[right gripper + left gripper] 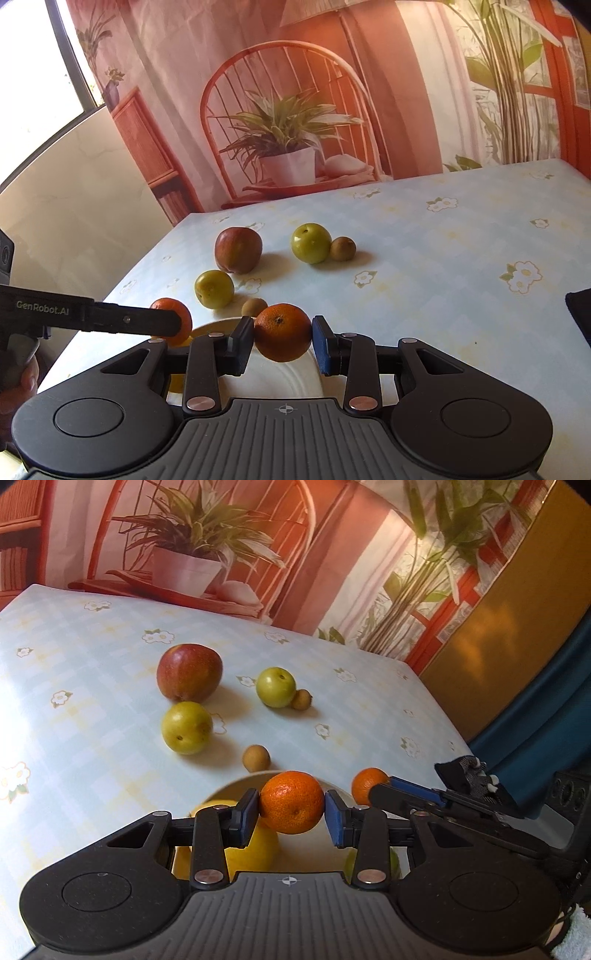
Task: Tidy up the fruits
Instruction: 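Close the left gripper on its tangerine while the right gripper closes on the other, then carry both tangerines over the plate and lower them with both grippers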
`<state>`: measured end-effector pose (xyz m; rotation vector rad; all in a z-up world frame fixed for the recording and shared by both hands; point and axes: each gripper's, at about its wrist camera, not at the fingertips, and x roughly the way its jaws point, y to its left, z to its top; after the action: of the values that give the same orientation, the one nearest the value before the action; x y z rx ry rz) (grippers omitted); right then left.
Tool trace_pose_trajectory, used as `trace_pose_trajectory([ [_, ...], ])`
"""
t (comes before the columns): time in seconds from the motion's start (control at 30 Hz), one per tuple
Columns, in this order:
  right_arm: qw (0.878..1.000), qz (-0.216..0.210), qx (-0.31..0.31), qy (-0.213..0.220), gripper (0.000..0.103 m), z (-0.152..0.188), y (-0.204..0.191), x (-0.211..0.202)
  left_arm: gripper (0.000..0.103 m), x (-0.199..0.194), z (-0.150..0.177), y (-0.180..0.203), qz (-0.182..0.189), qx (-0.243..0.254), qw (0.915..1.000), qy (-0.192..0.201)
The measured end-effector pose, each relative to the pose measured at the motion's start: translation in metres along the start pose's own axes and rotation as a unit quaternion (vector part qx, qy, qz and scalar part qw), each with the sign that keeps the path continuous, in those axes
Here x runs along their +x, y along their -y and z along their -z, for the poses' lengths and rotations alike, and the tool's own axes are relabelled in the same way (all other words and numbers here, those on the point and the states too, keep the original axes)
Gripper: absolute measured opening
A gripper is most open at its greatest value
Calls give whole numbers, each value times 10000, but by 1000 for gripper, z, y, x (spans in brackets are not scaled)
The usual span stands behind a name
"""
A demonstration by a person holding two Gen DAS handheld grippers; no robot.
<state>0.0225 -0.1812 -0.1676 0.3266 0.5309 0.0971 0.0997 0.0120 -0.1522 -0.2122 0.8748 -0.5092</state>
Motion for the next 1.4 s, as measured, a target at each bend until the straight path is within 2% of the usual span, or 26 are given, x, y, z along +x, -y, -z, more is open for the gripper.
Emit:
trace_pose_trajectory([
  [0.27,9998,12,12,-175,31,17,-1,-2,41,9,27,7,231,-37,9990,-391],
  [0.67,9996,28,3,-277,31,22,-3,1,41,14,38,3,146,-88,9980,-613],
  [1.1,9994,60,-15,-349,30,26,-3,3,41,13,39,2,152,-93,9981,-581],
  [1.4,9996,127,12,-233,29,26,-1,-4,41,10,40,4,101,-58,9984,-561],
])
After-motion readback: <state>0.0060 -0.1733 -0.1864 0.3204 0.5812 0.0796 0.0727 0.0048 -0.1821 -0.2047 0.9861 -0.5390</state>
